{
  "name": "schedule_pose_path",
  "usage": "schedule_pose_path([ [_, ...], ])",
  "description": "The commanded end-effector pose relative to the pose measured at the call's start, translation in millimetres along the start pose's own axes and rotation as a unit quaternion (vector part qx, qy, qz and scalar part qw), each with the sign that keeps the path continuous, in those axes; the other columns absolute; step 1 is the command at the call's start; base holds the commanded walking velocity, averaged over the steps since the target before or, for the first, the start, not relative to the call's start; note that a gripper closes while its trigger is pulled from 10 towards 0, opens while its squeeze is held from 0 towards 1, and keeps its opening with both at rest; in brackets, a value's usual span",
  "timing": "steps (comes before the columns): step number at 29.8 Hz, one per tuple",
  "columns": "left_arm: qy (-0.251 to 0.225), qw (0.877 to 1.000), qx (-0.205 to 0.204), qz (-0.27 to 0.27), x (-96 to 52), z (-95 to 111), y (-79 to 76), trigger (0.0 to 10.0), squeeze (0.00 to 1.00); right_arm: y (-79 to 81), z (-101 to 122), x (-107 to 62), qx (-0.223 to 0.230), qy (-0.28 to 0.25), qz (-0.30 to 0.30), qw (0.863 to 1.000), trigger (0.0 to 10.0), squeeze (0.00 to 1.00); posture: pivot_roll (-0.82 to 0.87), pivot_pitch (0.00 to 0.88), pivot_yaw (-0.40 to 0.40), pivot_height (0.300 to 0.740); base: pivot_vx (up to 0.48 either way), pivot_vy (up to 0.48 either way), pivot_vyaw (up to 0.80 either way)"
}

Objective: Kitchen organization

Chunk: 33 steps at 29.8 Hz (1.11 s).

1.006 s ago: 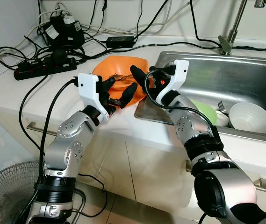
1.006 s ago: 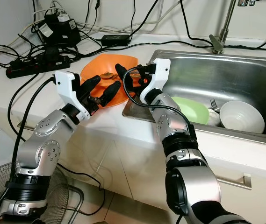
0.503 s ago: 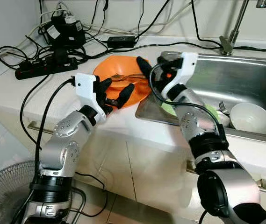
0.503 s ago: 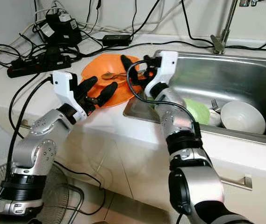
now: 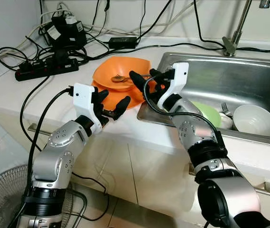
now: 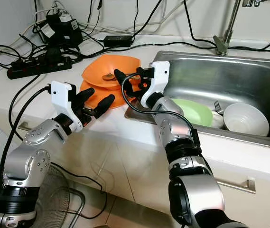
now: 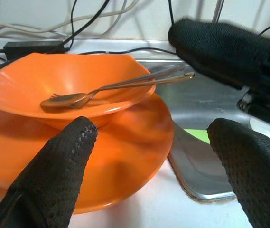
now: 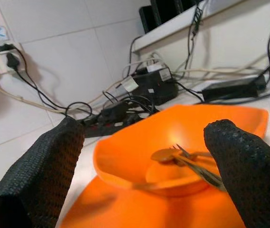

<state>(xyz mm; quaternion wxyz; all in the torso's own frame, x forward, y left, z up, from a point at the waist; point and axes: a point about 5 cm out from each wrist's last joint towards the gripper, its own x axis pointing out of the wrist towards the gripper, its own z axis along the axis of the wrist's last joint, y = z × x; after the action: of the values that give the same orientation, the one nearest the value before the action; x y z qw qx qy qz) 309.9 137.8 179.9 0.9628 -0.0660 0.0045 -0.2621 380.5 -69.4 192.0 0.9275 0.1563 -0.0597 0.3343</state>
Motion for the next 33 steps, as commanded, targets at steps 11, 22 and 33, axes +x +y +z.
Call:
schedule_pose_path([
  [11,0.001,1.0,0.012,0.004,-1.8,4,2.7,10.0,0.0,9.8,3,-4.2,0.023,0.002,0.045,0.999,10.0,1.0,-0.02,0.0,0.11,0.74,0.0,0.0,0.0],
  [22,-0.001,1.0,0.013,0.022,-0.5,5,8.7,10.0,0.0,14.8,11,-19.3,0.008,0.0,0.078,0.997,10.0,1.0,-0.03,0.0,0.11,0.74,0.0,0.0,0.0],
  [33,-0.003,1.0,0.01,0.02,1.2,5,8.4,10.0,0.0,2.3,9,-11.4,-0.025,-0.001,-0.008,1.0,10.0,1.0,-0.02,0.0,0.11,0.74,0.0,0.0,0.0],
])
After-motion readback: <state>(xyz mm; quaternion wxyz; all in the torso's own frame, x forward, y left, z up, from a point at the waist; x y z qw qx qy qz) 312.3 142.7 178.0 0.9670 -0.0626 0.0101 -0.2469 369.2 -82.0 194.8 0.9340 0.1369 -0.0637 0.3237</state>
